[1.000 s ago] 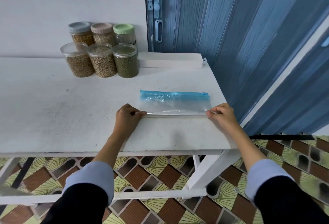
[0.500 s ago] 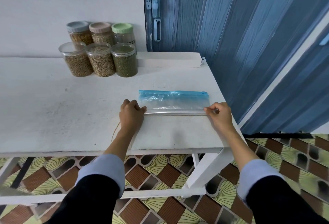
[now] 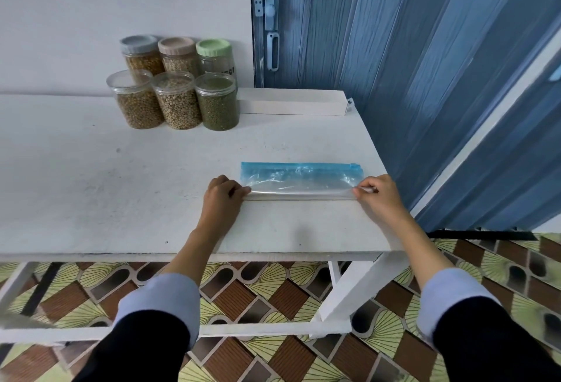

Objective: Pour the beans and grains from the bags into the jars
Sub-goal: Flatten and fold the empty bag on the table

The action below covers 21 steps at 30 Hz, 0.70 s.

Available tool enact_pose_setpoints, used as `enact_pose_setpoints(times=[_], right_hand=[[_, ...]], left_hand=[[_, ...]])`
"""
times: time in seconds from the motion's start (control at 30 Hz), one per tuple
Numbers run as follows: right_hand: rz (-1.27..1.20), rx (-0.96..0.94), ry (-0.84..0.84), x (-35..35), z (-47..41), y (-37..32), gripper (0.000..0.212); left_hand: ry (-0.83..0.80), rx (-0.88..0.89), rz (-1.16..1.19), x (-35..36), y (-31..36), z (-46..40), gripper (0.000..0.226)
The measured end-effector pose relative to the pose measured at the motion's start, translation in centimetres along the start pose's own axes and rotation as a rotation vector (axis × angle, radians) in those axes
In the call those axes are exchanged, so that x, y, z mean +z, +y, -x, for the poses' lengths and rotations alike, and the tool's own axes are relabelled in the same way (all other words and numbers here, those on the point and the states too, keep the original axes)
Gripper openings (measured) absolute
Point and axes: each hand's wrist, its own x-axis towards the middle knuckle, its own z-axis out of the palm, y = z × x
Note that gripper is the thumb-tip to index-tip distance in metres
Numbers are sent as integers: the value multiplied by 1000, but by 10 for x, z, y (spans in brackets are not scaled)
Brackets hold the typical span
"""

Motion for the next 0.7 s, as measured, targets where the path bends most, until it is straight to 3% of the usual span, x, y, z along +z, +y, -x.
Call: enact_pose_setpoints(times=[0.13,0.23,0.4,0.53,0.7], right_hand=[[14,-56,108,11,1,-1,11],[94,-66,182,15,1,-4,8],[262,-178,231,14,8,3,18],[302,-236,206,7,14,8,23],[279,-224,127,6,7,7,19]], left_hand=[[-55,-96,-124,3,4,-12,40],[-55,-172,-175,8,8,-15,36],[93,-253,1,15,14,-13,24],[120,-96,61,14,10,-5,25],[87,198,-84,12,-4,1,18]])
